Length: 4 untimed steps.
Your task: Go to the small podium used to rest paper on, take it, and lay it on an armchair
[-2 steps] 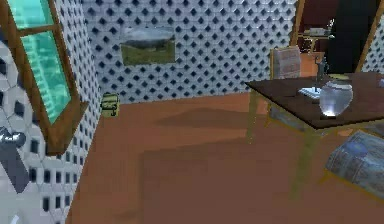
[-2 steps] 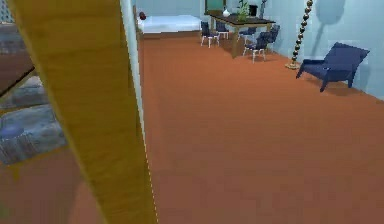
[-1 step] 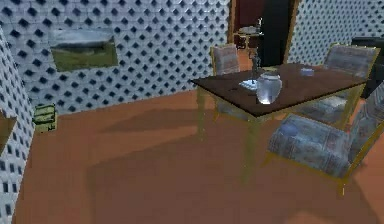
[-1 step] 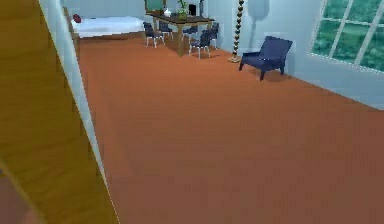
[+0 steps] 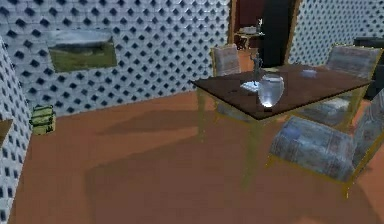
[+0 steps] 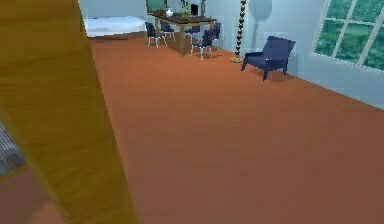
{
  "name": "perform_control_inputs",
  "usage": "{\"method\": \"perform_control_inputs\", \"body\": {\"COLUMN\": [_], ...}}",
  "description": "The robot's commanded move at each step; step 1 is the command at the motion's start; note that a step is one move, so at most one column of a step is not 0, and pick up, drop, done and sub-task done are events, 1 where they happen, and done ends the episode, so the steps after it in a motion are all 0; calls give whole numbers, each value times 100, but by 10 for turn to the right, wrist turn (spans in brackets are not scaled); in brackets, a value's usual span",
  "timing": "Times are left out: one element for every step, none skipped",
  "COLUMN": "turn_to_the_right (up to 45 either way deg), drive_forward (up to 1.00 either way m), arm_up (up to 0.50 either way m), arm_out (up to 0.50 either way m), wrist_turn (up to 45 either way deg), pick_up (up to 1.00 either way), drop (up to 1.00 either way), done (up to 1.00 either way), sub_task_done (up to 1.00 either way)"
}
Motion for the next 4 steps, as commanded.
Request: {"method": "perform_control_inputs", "body": {"turn_to_the_right": [-90, 0, -30, 0], "drive_forward": [0, 100, 0, 100], "arm_up": [0, 0, 0, 0], "arm_out": [0, 0, 0, 0], "wrist_turn": [0, 0, 0, 0], "pick_up": [0, 0, 0, 0], "drop": [0, 0, 0, 0], "done": [0, 0, 0, 0], "sub_task_done": [0, 0, 0, 0]}}
